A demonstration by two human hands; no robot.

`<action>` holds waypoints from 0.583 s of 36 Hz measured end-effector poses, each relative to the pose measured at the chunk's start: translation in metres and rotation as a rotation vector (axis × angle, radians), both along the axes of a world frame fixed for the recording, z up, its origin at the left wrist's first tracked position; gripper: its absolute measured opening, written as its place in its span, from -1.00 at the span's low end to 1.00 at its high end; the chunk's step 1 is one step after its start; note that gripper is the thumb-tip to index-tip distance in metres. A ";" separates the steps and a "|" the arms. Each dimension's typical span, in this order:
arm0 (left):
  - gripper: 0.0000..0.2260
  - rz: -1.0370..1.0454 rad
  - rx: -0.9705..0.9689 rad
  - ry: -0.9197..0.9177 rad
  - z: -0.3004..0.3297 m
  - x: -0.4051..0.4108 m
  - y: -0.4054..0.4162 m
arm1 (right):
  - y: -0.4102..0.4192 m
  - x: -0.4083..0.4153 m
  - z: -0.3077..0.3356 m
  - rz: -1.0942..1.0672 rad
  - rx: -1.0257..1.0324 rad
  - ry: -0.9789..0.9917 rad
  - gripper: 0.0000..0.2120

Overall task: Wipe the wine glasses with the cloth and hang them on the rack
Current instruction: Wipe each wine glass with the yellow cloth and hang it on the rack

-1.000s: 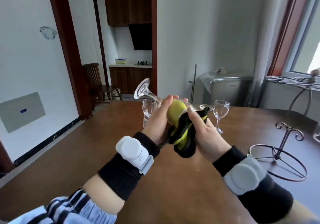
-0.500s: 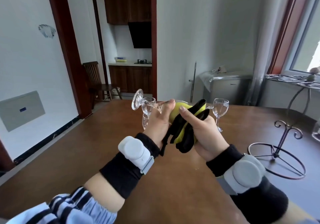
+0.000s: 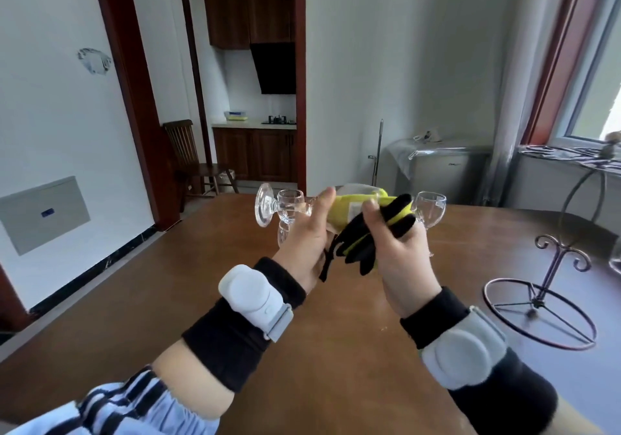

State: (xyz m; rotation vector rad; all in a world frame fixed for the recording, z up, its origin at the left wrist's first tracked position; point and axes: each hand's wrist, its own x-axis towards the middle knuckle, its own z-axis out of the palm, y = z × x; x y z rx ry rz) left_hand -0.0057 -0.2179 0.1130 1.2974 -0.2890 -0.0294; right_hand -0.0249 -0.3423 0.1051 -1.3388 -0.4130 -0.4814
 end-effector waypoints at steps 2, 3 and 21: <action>-0.40 -0.033 -0.117 0.122 0.006 -0.003 -0.001 | 0.001 0.003 -0.009 -0.088 -0.156 -0.155 -0.75; -0.40 -0.035 -0.169 0.190 0.008 -0.004 0.000 | 0.002 0.005 -0.014 -0.124 -0.253 -0.222 -0.79; -0.66 -0.008 -0.126 -0.329 0.006 0.002 0.003 | -0.003 -0.013 0.012 0.395 0.400 0.576 -0.52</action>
